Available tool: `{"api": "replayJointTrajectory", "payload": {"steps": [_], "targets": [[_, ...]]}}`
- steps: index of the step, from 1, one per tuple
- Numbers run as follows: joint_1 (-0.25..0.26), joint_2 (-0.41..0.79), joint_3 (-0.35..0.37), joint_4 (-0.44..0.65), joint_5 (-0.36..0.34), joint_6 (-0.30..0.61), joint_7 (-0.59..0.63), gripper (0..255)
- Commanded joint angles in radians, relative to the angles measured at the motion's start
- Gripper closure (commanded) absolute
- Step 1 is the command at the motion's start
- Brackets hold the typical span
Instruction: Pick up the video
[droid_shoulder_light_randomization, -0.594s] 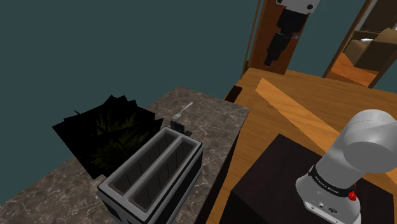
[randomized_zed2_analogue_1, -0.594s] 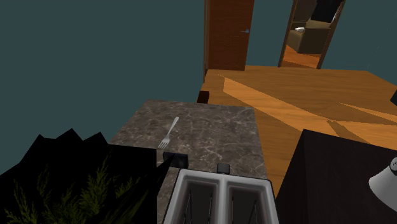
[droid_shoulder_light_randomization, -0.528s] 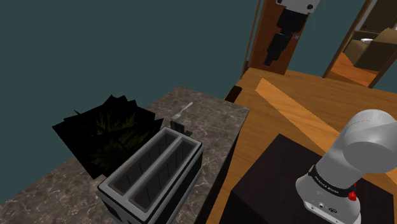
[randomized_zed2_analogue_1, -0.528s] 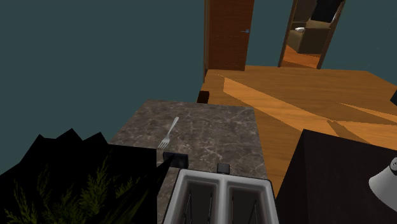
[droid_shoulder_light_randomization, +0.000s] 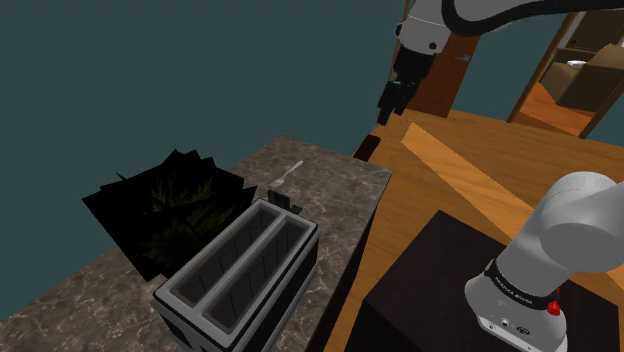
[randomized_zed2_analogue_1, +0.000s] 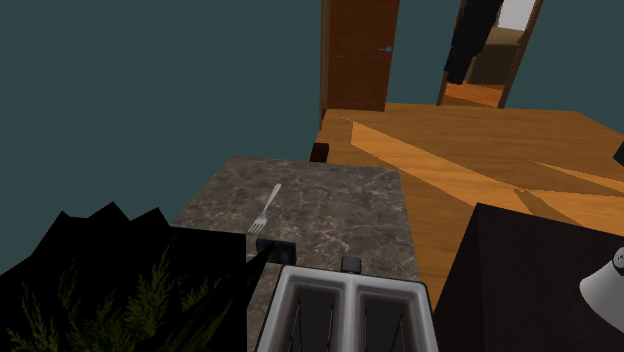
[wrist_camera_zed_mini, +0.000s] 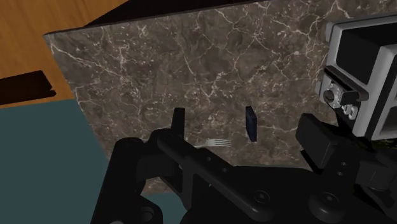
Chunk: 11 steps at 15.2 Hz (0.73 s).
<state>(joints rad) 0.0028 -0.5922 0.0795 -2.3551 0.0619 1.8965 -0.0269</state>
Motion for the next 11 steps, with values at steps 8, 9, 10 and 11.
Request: {"api": "replayJointTrajectory", "payload": {"steps": [8,9,10,11], "targets": [[0.000,0.301,0.117,0.074,-0.032,0.223,0.167,0],[-0.001,0.337,0.128,0.088,-0.042,0.244,0.187,0],[-0.001,0.374,0.138,0.103,-0.053,0.264,0.209,0],[-0.001,0.412,0.148,0.120,-0.066,0.282,0.230,0]]}}
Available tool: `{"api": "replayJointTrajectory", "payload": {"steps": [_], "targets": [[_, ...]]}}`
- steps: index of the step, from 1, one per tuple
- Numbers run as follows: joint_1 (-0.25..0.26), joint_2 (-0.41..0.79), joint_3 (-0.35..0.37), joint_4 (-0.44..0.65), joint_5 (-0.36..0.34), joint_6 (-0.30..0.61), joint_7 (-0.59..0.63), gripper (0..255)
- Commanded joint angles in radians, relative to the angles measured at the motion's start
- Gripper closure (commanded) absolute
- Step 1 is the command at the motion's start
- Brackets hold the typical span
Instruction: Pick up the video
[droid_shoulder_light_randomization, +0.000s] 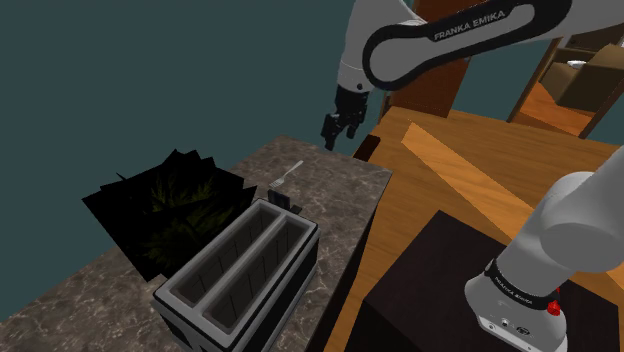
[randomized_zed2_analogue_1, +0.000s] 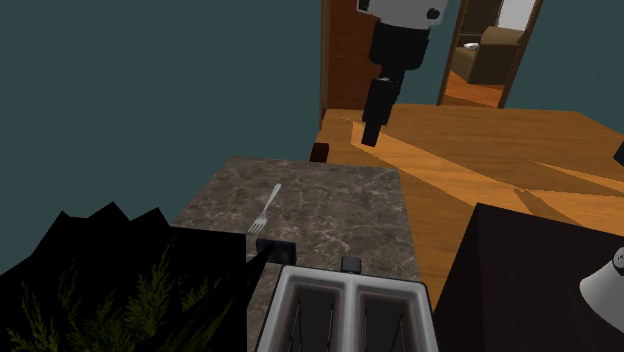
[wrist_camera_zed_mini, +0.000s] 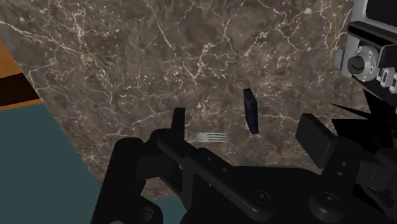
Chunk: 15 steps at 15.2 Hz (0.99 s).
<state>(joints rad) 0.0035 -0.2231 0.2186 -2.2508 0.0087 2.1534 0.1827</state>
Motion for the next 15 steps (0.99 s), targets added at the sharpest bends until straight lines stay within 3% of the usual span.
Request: {"api": "replayJointTrajectory", "payload": {"steps": [1,8,15], "targets": [[-0.002,0.080,0.019,0.034,-0.027,0.043,0.043,0],[0.020,0.356,0.051,0.200,-0.155,0.124,0.206,0],[0.087,0.640,0.026,0.438,-0.272,0.137,0.338,0]]}}
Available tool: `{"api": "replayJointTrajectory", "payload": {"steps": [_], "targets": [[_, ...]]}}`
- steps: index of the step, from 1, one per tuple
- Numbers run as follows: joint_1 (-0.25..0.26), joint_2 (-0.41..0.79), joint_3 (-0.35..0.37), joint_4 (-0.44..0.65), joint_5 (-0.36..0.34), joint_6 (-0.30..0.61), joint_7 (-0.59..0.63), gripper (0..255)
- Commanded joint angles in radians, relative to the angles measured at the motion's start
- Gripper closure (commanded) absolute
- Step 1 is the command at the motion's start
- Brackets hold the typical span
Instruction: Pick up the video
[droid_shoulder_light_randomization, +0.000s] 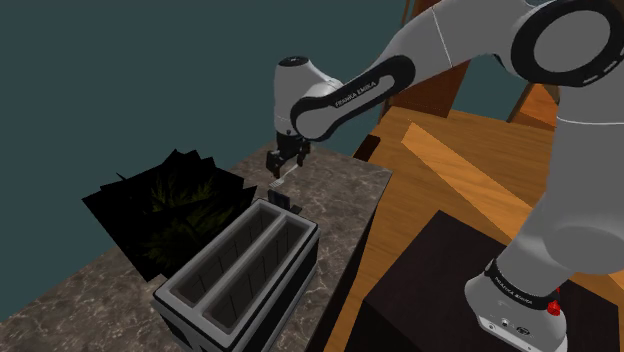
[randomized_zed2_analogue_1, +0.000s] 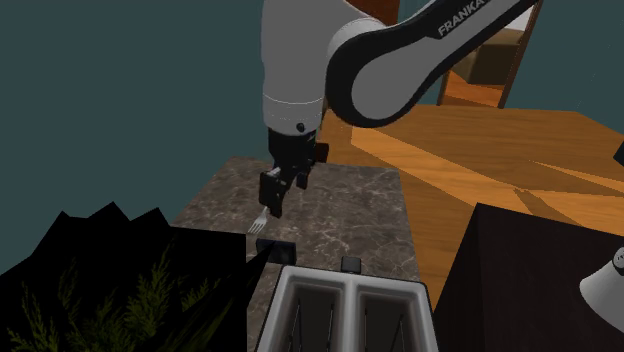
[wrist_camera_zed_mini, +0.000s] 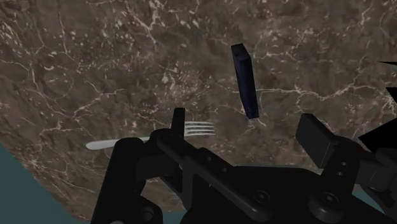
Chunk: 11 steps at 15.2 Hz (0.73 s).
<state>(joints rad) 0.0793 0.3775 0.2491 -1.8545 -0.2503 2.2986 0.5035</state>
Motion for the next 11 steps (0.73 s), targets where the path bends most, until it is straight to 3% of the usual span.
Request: {"api": "replayJointTrajectory", "payload": {"steps": [1,7,11], "targets": [[0.023,0.080,-0.011,0.083,-0.025,-0.011,0.031,0],[0.090,0.326,-0.048,0.356,-0.070,-0.055,0.083,0],[0.094,0.357,-0.055,0.352,-0.079,-0.020,0.092,0]]}}
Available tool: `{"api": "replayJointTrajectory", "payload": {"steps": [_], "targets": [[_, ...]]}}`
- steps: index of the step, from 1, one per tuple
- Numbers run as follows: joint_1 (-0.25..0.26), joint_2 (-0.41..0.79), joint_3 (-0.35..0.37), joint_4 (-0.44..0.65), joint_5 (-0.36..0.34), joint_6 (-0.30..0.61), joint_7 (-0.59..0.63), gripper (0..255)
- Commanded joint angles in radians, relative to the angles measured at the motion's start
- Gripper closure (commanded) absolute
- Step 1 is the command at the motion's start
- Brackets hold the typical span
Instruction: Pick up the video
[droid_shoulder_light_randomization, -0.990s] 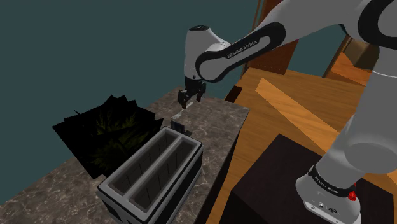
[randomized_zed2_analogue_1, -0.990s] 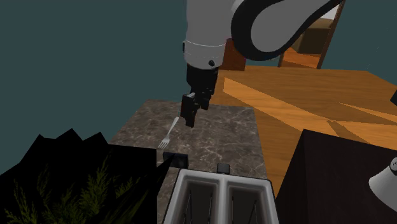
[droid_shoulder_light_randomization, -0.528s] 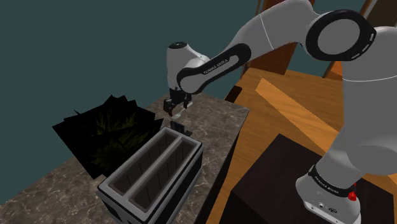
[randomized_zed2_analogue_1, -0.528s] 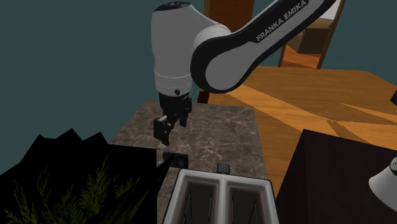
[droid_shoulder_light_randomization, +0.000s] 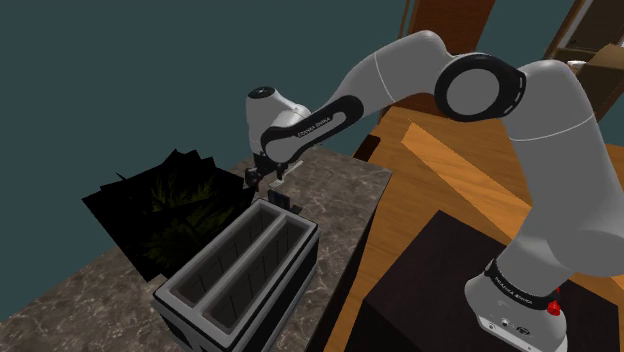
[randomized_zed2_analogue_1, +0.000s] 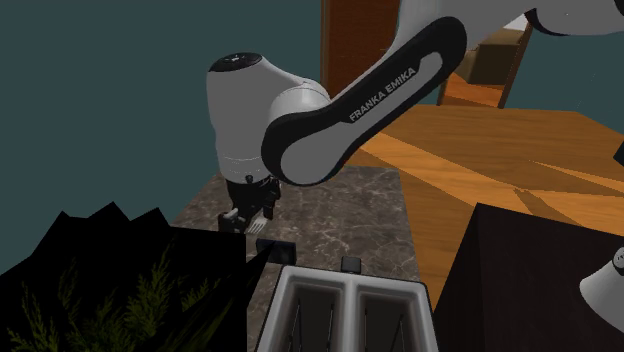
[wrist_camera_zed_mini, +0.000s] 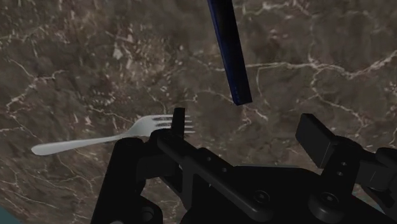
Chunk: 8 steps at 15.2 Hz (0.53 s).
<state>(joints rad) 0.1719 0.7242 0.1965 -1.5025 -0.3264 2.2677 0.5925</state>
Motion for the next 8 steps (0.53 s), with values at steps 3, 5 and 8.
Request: {"api": "replayJointTrajectory", "payload": {"steps": [3,5,8], "targets": [[0.004,0.035,-0.008,0.000,-0.010,0.035,0.009,0],[0.005,0.040,-0.009,0.000,-0.011,0.040,0.011,0],[0.004,0.041,-0.009,0.000,-0.011,0.041,0.010,255]]}}
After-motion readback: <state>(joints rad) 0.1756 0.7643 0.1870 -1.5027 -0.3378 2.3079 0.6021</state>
